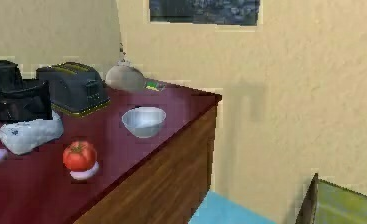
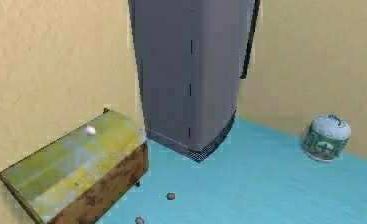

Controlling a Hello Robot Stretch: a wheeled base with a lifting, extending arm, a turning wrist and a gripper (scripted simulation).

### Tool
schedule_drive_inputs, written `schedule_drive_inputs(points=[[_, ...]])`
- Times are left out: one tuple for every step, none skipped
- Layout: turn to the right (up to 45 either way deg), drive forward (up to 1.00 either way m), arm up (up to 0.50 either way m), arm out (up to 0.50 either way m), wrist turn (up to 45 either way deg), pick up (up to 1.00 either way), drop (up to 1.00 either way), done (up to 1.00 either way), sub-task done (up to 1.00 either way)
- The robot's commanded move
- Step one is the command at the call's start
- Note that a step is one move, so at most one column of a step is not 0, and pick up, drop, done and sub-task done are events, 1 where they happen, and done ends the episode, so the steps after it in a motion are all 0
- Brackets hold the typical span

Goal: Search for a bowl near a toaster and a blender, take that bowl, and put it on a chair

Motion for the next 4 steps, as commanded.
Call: schedule_drive_inputs(points=[[-45.0,0.00,0.00,0.00,0.0,0.00,0.00,0.00,0.00],[-45.0,0.00,0.00,0.00,0.0,0.00,0.00,0.00,0.00],[-9.0,0.00,0.00,0.00,0.0,0.00,0.00,0.00,0.00],[0.0,0.00,0.50,0.00,0.0,0.00,0.00,0.00,0.00]])
